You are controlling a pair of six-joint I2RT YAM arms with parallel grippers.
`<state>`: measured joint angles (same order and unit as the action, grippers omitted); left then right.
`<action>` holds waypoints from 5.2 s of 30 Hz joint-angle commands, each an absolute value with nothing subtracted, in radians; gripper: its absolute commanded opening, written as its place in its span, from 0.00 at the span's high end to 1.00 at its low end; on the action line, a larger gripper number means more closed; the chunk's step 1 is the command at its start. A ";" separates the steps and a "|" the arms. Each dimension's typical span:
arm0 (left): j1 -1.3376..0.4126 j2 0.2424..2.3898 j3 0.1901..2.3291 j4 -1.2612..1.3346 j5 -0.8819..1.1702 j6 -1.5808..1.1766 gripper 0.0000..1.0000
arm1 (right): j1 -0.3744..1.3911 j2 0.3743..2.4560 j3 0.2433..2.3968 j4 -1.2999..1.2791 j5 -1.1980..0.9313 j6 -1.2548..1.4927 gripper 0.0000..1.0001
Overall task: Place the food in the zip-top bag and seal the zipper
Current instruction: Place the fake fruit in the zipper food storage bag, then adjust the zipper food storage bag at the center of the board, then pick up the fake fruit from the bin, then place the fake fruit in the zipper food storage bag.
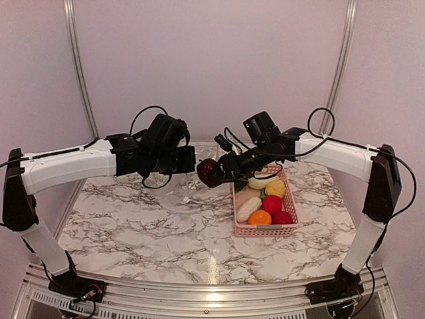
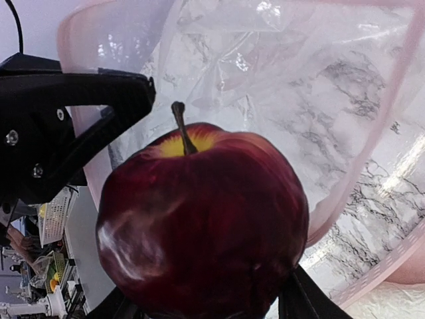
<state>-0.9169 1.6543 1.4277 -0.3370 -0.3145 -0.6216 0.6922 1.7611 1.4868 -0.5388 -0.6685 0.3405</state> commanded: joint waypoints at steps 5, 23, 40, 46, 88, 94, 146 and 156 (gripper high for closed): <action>-0.913 1.620 1.438 -0.271 -0.270 -0.621 1.00 | 0.702 1.852 1.634 -0.602 -0.674 0.368 0.57; -0.914 1.629 1.418 -0.274 -0.234 -0.619 1.00 | 0.695 2.028 1.870 -0.745 -0.641 0.463 0.38; -0.878 1.615 1.370 -0.284 -0.271 -0.667 1.00 | 0.675 1.838 1.793 -0.865 -0.487 0.411 0.19; -0.877 1.608 1.358 -0.277 -0.260 -0.674 1.00 | 0.681 1.891 1.759 -0.841 -0.447 0.399 0.23; -0.877 1.591 1.359 -0.426 -0.366 -0.591 1.00 | 0.557 1.620 1.480 -0.931 -0.317 0.327 0.36; -0.878 1.594 1.339 -0.414 -0.336 -0.599 1.00 | 0.533 1.585 1.361 -0.959 -0.153 0.329 0.25; -0.876 1.631 1.394 -0.464 -0.338 -0.572 1.00 | 0.673 1.653 1.571 -0.935 -0.032 0.329 0.47; -0.847 1.659 1.391 -0.412 -0.263 -0.675 1.00 | 0.758 1.591 1.556 -0.594 -0.263 0.349 0.48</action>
<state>-0.8700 1.6390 1.3685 -0.4366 -0.3058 -0.6197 0.7471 1.6306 1.5879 -0.7742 -0.1520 0.3542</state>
